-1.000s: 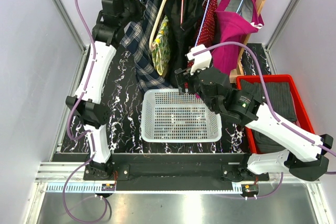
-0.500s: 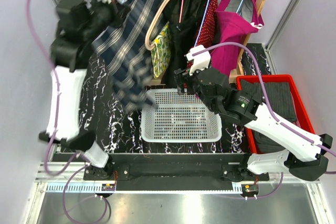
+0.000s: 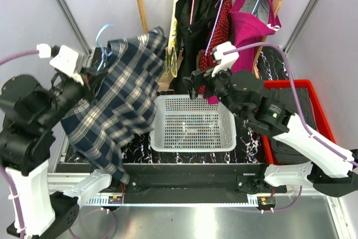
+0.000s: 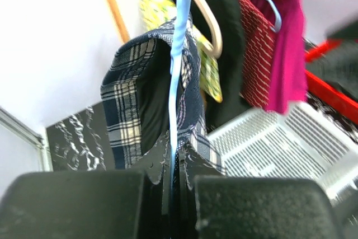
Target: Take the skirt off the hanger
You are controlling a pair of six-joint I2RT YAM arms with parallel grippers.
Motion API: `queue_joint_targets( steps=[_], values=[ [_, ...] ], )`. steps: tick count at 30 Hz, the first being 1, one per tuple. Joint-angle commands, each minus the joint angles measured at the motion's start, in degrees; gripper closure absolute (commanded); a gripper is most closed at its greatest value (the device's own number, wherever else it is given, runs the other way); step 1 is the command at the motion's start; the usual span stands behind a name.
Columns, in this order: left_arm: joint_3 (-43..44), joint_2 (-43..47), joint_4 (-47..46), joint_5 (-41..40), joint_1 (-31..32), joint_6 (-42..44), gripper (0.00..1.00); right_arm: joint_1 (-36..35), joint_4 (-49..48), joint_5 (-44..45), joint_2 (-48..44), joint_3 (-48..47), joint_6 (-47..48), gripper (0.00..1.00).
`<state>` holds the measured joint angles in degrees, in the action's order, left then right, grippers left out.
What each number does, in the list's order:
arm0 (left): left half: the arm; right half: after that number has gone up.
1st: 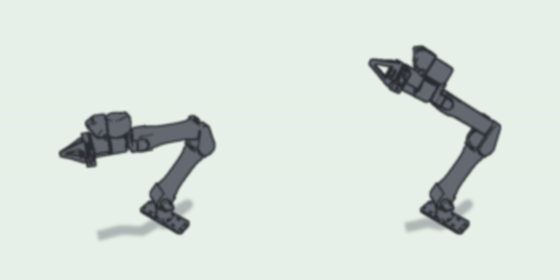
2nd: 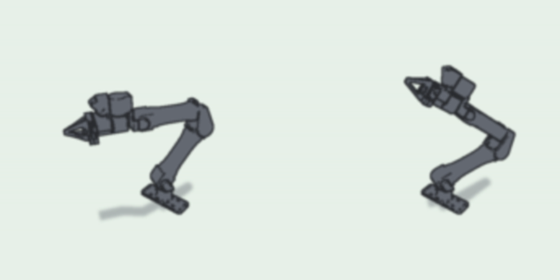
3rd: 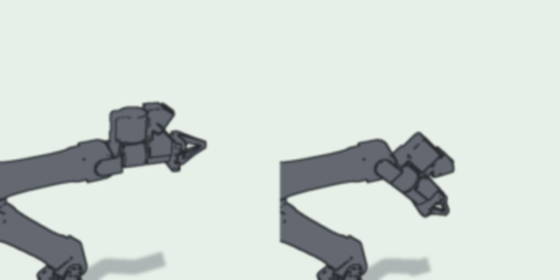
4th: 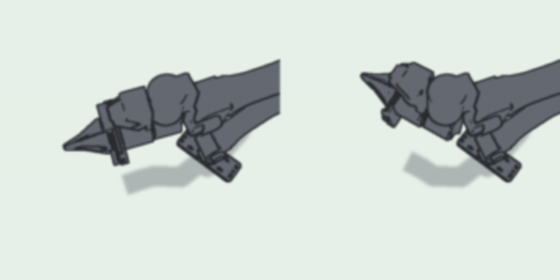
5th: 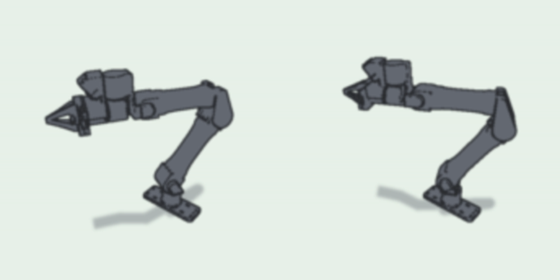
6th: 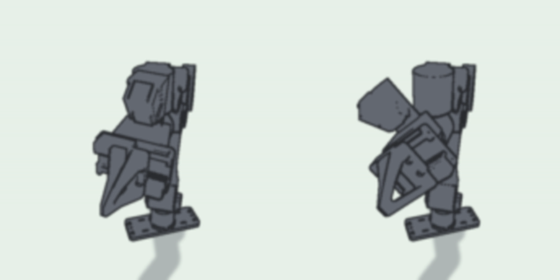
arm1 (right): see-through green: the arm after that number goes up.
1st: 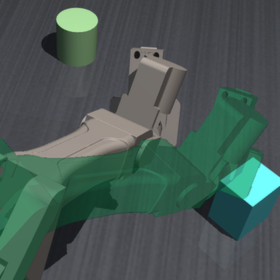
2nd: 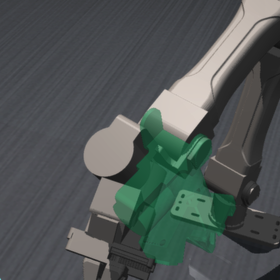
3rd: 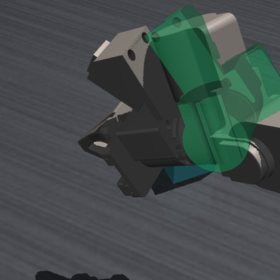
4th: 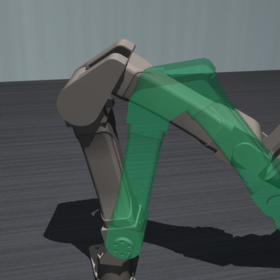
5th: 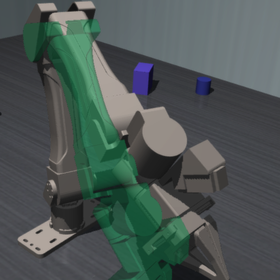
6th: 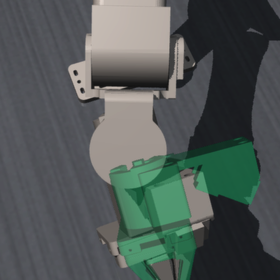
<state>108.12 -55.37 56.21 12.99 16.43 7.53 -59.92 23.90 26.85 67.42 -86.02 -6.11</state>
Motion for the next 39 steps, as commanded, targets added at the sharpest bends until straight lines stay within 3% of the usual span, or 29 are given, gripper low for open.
queue_joint_targets(
  steps=[1, 4, 16, 29, 36, 39],
  values=[
    [-1.3, -0.4, -3.2, 6.2, -0.1, 0.1, 1.00, -0.5, -7.3, -6.5, 1.0, -7.9, -3.4, 0.09],
    [-2.3, -3.2, -3.6, 9.7, 0.4, -3.7, 1.00, -0.5, -8.0, -11.0, 4.9, -12.9, -5.0, 0.09],
    [-2.0, -12.7, -14.6, -2.4, 12.1, -7.5, 1.00, -5.9, -7.2, -11.6, 18.0, -27.0, -5.8, 0.12],
    [-2.0, -10.9, -14.2, -4.5, 13.5, -7.9, 1.00, -5.8, -10.5, -9.9, 21.8, -26.6, -13.9, 0.20],
    [-1.9, -9.1, -12.1, 0.3, 13.5, -8.5, 1.00, -3.7, -15.0, -3.6, 19.8, -21.1, -17.9, 0.35],
    [-0.9, -7.7, -10.2, 1.4, 13.5, -7.9, 1.00, -2.7, -15.1, -0.4, 16.6, -16.7, -15.8, 0.28]
  ],
)
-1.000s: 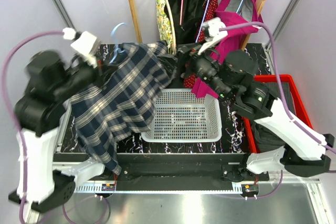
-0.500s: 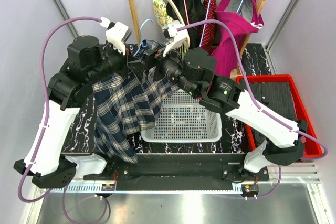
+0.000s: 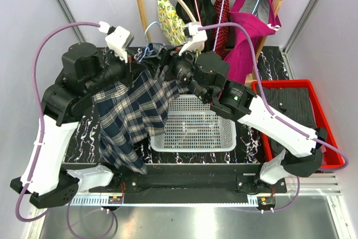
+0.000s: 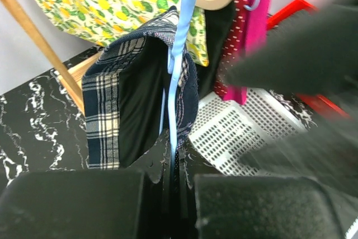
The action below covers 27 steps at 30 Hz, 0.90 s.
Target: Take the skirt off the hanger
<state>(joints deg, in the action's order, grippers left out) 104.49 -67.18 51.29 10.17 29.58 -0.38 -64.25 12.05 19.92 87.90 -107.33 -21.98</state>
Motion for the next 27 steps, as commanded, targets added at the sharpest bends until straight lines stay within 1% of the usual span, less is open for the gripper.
queue_joint_targets(
  steps=[1, 3, 6, 7, 10, 15, 17, 18, 20, 21, 22, 23, 24, 25, 26, 27],
  values=[
    [3.5, 4.5, -3.9, 4.2, 0.4, 1.9, 1.00, 1.7, -3.3, 7.7, -4.9, 5.9, 0.9, 0.21],
    [4.5, 5.6, -2.5, 5.0, 0.4, 2.6, 1.00, 2.8, -2.9, 8.4, -7.9, 10.1, 0.3, 0.16],
    [3.5, 7.3, -0.7, 7.7, 0.4, 2.3, 1.00, 6.6, -2.4, 5.2, -10.6, 13.5, -4.5, 0.11],
    [2.9, 8.3, -0.1, 9.3, 0.4, 2.2, 1.00, 7.1, -2.4, 4.1, -10.8, 13.8, -5.1, 0.11],
    [0.1, 9.8, 0.2, 10.1, 0.4, 2.4, 1.00, 7.3, -2.3, 2.1, -10.6, 13.1, -5.2, 0.09],
    [-3.4, 10.3, 0.2, 11.9, 0.4, 2.5, 1.00, 7.3, -2.5, -3.4, -7.4, 9.8, -5.4, 0.10],
    [-2.5, 10.0, 0.3, 12.8, 0.4, 2.8, 1.00, 7.4, -1.0, -4.2, -5.7, 9.0, -5.0, 0.10],
    [-0.6, 9.7, 0.5, 12.6, 0.4, 3.1, 1.00, 7.4, 0.7, -4.1, -5.8, 9.2, -5.0, 0.09],
    [1.7, 9.3, 1.6, 12.2, 0.4, 4.7, 1.00, 7.4, 1.7, -4.3, -7.1, 12.2, -4.3, 0.03],
    [3.9, 9.4, 2.6, 12.1, 0.5, 5.9, 1.00, 7.4, 1.6, -4.9, -8.2, 14.0, -3.3, 0.00],
    [4.7, 9.6, 3.1, 13.2, 0.4, 6.8, 1.00, 7.4, 1.1, -5.7, -11.2, 16.0, -2.2, 0.00],
    [5.3, 9.8, 3.6, 14.2, 0.5, 7.7, 1.00, 7.4, -1.1, -6.9, -13.1, 21.1, 2.8, 0.00],
    [6.6, 10.0, 5.2, 16.6, 0.4, 9.1, 1.00, 7.4, -3.1, -10.0, -15.4, 24.3, 6.2, 0.00],
    [7.4, 10.0, 6.4, 18.5, 0.4, 10.3, 1.00, 7.4, -5.0, -11.0, -20.6, 27.7, 9.9, 0.00],
    [9.0, 10.0, 7.7, 20.0, 0.4, 11.3, 1.00, 7.4, -8.2, -11.7, -23.4, 33.7, 17.2, 0.00],
    [9.6, 9.9, 10.4, 23.6, 0.4, 13.5, 1.00, 7.4, -9.8, -13.8, -26.0, 36.4, 21.0, 0.00]
  ],
)
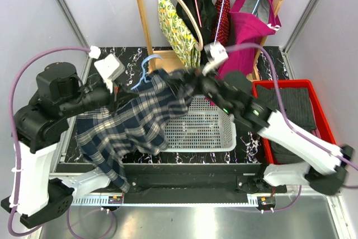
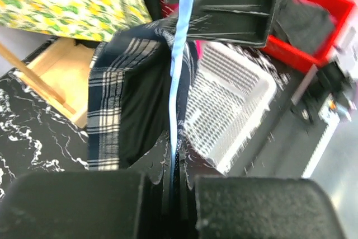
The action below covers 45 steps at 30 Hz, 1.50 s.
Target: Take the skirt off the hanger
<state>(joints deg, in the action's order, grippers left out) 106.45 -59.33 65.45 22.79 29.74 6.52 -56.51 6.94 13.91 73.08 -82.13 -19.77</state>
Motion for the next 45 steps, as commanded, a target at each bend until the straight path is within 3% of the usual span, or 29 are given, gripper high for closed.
queue_joint_targets(
  steps=[1, 5, 6, 12, 19, 24, 27, 28, 32, 34, 39, 40, 41, 42, 45],
  values=[
    [8.2, 2.0, -2.5, 12.7, 0.2, 7.8, 1.00, -0.4, -5.4, -9.0, -15.9, 13.3, 22.4, 0.00],
    [9.1, 1.5, 2.7, 19.8, 0.2, 11.7, 1.00, -0.4, -1.8, -14.4, -21.7, 14.1, 29.5, 0.00],
    [8.8, 1.2, 4.1, 22.7, 0.2, 12.8, 1.00, -0.4, -0.2, -19.8, -21.9, 13.1, 29.6, 0.00],
    [8.2, -1.2, 8.1, 32.8, 0.3, 14.9, 1.00, -0.4, 7.1, -25.4, -17.0, 5.8, 30.8, 0.00],
    [9.4, -3.1, 8.4, 31.1, 0.2, 15.1, 1.00, -0.4, 7.4, -34.9, -15.3, 4.6, 28.5, 0.00],
    [8.9, -3.2, 5.8, 27.5, 0.2, 14.0, 1.00, -0.4, 10.4, -42.9, -13.7, 3.7, 26.2, 0.08],
    [7.3, -2.1, 4.0, 24.9, 0.2, 14.1, 1.00, -0.4, 10.4, -43.0, -14.7, 3.7, 26.9, 0.23],
    [6.3, -1.8, 3.5, 24.5, 0.3, 14.1, 1.00, -0.3, 10.3, -43.2, -14.9, 3.0, 26.9, 0.44],
    [3.0, -0.7, 2.0, 19.9, 0.3, 15.3, 1.00, -0.4, 10.4, -40.6, -15.1, 1.5, 27.1, 0.91],
    [-0.2, -0.1, 1.1, 17.1, 0.2, 15.7, 1.00, -0.4, 10.3, -38.4, -15.4, 1.2, 27.1, 1.00],
    [-5.0, 1.9, -0.7, 9.2, 0.2, 19.1, 1.00, -0.4, 10.4, -26.9, -19.4, 2.1, 26.9, 0.99],
    [-5.0, 2.0, -0.7, 8.9, 0.2, 19.3, 1.00, -0.4, 10.4, -25.1, -20.4, 3.6, 26.5, 0.81],
    [-4.7, 2.2, -0.6, 9.3, 0.2, 19.4, 1.00, -0.4, 10.5, -22.0, -21.4, 4.8, 26.5, 0.54],
    [-4.2, 2.1, -0.5, 9.6, 0.2, 19.3, 1.00, -0.4, 10.9, -20.8, -23.3, 6.0, 26.4, 0.19],
    [-1.3, 1.3, 0.3, 10.9, 0.2, 19.1, 1.00, -0.4, 12.0, -16.8, -26.5, 11.4, 25.0, 0.11]
  ],
)
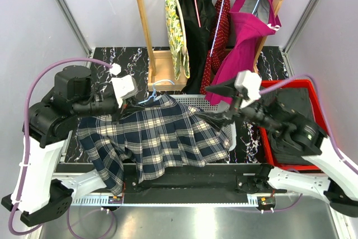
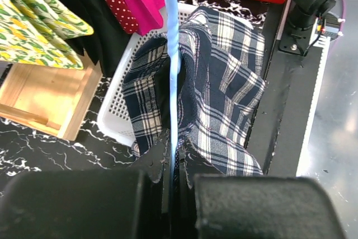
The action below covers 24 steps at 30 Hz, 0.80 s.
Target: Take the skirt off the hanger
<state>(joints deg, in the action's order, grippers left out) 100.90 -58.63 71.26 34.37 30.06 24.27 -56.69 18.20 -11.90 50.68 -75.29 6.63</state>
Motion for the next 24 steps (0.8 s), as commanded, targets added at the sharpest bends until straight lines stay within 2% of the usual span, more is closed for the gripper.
queue_joint_targets(
  steps=[1, 5, 10, 13, 16, 20, 21, 24],
  values=[
    [5.5, 0.3, -5.3, -0.7, -0.1, 1.4, 1.00, -0.2, 0.9, 9.9, -4.7, 7.5, -2.2, 0.09],
    [8.4, -0.2, -4.3, -0.6, -0.1, 1.5, 1.00, -0.2, 1.2, 16.7, -6.9, 14.5, -2.8, 0.08],
    [10.2, -0.1, -3.9, -0.4, -0.1, 0.8, 1.00, -0.3, 0.1, 16.7, -5.6, 18.0, -3.4, 0.09],
    [10.5, 0.0, -3.9, -0.4, -0.1, 0.5, 1.00, 0.3, -0.7, 16.7, -3.8, 18.3, -2.7, 0.12],
    [10.7, 0.3, -3.7, 0.1, -0.1, 0.2, 1.00, 1.4, -1.7, 14.6, -3.1, 18.3, -2.2, 0.20],
    [11.1, 0.6, -3.2, 0.1, -0.1, 0.1, 1.00, 3.3, -2.0, 14.0, -3.6, 17.8, -1.5, 0.75],
    [11.1, 0.8, -3.2, 0.0, -0.1, 0.0, 1.00, 4.0, -1.9, 14.5, -3.8, 17.5, -0.9, 1.00],
    [10.7, 1.1, -3.1, -0.2, -0.1, 0.0, 1.00, 5.2, -2.4, 18.4, -5.6, 16.4, 0.9, 1.00]
  ],
)
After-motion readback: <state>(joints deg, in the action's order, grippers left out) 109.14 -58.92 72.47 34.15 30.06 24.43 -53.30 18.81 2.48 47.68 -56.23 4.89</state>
